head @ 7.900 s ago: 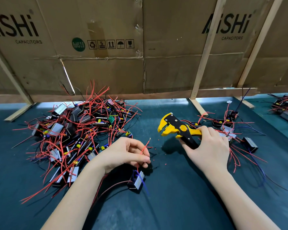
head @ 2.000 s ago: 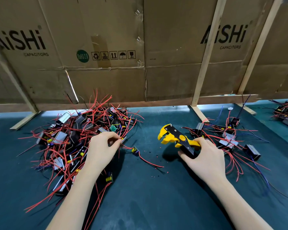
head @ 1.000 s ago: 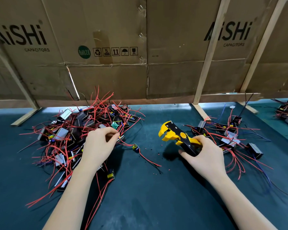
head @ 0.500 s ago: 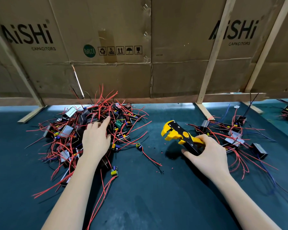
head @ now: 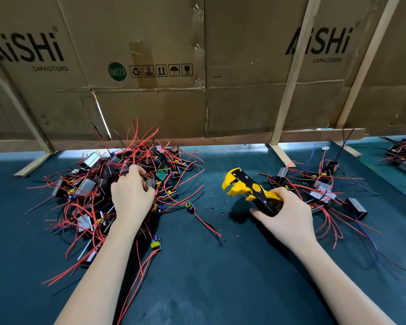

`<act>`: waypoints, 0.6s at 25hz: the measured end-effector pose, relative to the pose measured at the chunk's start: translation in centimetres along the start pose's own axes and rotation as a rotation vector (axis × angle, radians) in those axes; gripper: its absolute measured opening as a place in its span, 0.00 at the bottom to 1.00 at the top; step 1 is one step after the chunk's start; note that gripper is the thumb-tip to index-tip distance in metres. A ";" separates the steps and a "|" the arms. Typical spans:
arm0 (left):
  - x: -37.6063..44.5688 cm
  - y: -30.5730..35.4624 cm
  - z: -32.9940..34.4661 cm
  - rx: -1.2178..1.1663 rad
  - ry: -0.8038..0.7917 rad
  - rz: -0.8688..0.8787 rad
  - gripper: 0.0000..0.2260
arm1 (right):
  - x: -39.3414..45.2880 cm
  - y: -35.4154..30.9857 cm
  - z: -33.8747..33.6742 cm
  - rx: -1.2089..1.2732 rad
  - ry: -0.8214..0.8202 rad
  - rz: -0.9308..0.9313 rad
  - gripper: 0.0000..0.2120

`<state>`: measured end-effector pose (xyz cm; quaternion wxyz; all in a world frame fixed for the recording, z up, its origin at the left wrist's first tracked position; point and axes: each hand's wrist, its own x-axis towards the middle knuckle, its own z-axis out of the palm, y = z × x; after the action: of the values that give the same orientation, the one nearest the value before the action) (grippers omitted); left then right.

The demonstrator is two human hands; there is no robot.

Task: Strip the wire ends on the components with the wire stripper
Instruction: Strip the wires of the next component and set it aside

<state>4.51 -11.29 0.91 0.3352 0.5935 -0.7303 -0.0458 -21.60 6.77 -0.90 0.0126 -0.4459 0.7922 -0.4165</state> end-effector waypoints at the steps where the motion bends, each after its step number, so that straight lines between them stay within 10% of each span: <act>1: 0.0 0.1 -0.2 -0.050 0.018 -0.021 0.10 | 0.0 0.0 0.0 0.002 -0.002 0.002 0.20; 10: -0.9 2.2 -4.4 -1.229 -0.064 0.140 0.15 | 0.2 0.3 0.0 0.103 -0.018 0.054 0.18; 15: -3.6 5.0 -4.7 -1.075 -0.440 0.418 0.17 | 0.8 0.8 0.2 0.186 -0.027 0.145 0.16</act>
<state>3.16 -5.03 5.26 0.4307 0.1624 -0.7579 -0.4623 -22.58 6.32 -1.30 0.0948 -0.3898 0.7800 -0.4803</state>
